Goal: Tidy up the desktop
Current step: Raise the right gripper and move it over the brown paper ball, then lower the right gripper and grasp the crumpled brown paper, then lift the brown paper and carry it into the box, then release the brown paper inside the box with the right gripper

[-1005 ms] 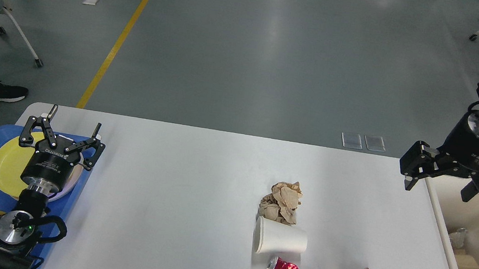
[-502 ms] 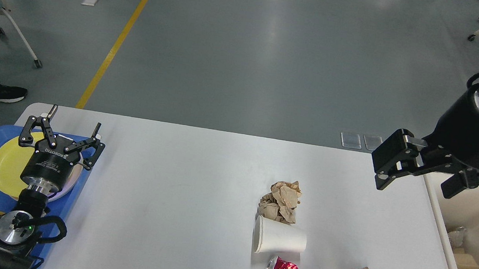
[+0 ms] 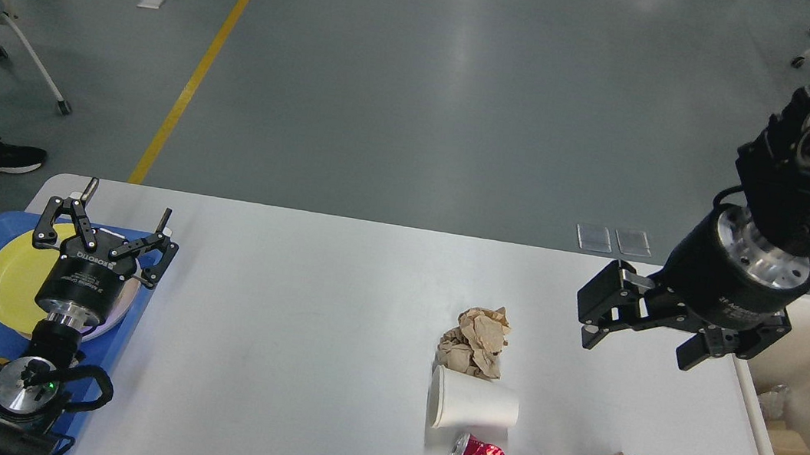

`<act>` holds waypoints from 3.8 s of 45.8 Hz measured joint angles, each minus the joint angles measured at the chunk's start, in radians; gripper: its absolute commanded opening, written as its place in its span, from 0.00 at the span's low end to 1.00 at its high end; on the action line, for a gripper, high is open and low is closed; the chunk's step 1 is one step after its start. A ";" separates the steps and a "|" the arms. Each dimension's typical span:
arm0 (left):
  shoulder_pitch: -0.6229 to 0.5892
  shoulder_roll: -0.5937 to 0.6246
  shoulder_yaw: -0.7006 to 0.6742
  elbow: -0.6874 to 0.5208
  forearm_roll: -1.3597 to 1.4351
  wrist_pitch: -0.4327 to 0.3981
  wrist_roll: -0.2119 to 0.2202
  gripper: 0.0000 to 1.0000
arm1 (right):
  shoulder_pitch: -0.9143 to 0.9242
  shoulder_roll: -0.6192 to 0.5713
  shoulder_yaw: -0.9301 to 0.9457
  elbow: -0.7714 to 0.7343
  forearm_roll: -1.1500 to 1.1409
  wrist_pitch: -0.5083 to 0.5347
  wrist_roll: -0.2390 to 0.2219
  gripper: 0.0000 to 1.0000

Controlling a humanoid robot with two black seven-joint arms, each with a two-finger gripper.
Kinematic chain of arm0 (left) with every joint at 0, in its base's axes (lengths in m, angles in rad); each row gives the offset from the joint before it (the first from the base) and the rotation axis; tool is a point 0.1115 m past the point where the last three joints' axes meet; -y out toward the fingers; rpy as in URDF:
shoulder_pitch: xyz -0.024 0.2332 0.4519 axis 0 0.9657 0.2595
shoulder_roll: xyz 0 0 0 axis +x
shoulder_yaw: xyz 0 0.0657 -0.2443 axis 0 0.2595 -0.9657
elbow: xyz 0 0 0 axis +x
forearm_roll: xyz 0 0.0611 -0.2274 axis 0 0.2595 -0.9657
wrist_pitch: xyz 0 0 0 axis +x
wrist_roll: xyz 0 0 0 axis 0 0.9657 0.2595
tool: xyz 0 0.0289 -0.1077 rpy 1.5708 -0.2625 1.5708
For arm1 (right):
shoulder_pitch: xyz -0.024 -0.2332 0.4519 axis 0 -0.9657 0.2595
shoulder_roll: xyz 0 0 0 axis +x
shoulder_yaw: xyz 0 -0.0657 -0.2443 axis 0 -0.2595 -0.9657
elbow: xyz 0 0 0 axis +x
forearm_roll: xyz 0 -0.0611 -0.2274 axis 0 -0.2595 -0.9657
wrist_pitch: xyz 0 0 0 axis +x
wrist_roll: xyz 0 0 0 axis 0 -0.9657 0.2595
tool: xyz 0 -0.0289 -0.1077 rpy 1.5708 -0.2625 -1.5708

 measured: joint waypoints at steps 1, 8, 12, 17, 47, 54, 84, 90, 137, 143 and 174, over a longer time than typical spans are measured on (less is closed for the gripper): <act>0.000 0.000 0.000 0.000 0.000 0.000 0.000 0.97 | -0.021 0.001 0.001 -0.004 0.000 -0.019 0.000 0.98; 0.000 0.000 0.000 0.000 0.000 0.000 0.000 0.97 | -0.183 0.007 0.003 -0.044 0.002 -0.115 -0.009 0.98; 0.000 0.000 0.000 0.000 0.000 0.000 0.000 0.97 | -0.274 0.011 0.004 -0.063 0.003 -0.156 -0.031 0.98; 0.000 0.000 0.000 0.000 0.000 0.000 0.000 0.97 | -0.402 0.009 0.006 -0.098 0.004 -0.251 -0.047 0.95; 0.000 0.000 0.000 0.000 0.000 0.000 0.000 0.97 | -1.039 0.091 0.146 -0.465 0.031 -0.502 -0.074 0.90; 0.000 0.000 0.000 0.000 0.000 0.000 0.000 0.97 | -1.064 0.096 0.150 -0.505 0.052 -0.518 -0.074 0.86; 0.000 0.000 0.000 0.000 0.000 0.000 0.000 0.97 | -1.051 0.088 0.141 -0.492 0.056 -0.506 -0.083 0.00; 0.000 0.000 0.000 0.000 0.000 0.000 0.000 0.97 | -1.046 0.087 0.142 -0.490 0.055 -0.503 -0.083 0.00; 0.000 0.000 0.000 0.000 0.000 0.000 0.002 0.97 | 0.033 -0.007 -0.161 -0.085 0.182 0.031 -0.073 0.00; 0.000 0.000 0.000 0.000 0.000 0.000 0.002 0.97 | 0.033 -0.008 -0.183 -0.084 0.184 0.027 -0.073 0.00; 0.000 0.000 0.000 0.000 0.000 0.000 0.000 0.97 | -0.454 -0.217 -0.354 -0.499 0.151 -0.133 -0.075 0.00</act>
